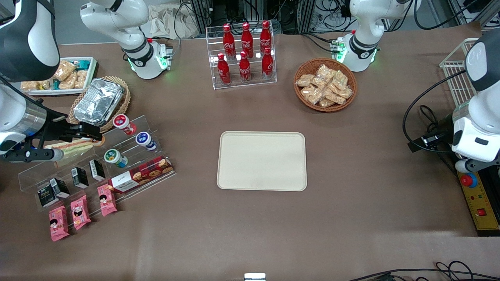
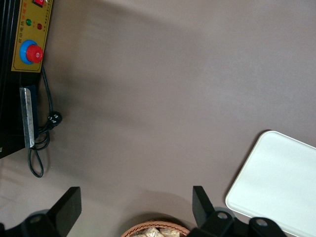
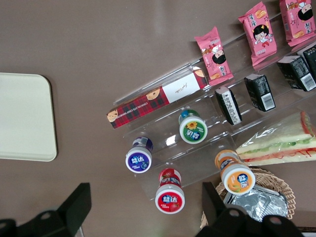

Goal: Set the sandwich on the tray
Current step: 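Move the right gripper toward the wrapped sandwich on the acrylic rack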

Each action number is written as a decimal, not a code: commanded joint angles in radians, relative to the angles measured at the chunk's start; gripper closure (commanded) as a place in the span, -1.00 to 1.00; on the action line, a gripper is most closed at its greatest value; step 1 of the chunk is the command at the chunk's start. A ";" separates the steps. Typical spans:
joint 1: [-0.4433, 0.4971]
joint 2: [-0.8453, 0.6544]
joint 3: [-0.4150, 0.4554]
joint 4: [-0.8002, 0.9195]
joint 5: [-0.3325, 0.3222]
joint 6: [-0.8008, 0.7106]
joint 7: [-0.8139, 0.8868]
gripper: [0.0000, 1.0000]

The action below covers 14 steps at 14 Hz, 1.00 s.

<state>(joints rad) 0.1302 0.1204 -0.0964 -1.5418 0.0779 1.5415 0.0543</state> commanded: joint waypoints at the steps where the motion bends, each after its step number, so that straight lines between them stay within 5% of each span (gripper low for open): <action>1: -0.011 0.015 0.004 0.031 0.025 -0.011 0.001 -1.00; 14: -0.014 -0.002 0.000 0.028 -0.033 -0.031 0.024 -1.00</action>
<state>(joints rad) 0.1262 0.1210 -0.0983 -1.5354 0.0689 1.5372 0.0566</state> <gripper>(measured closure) 0.000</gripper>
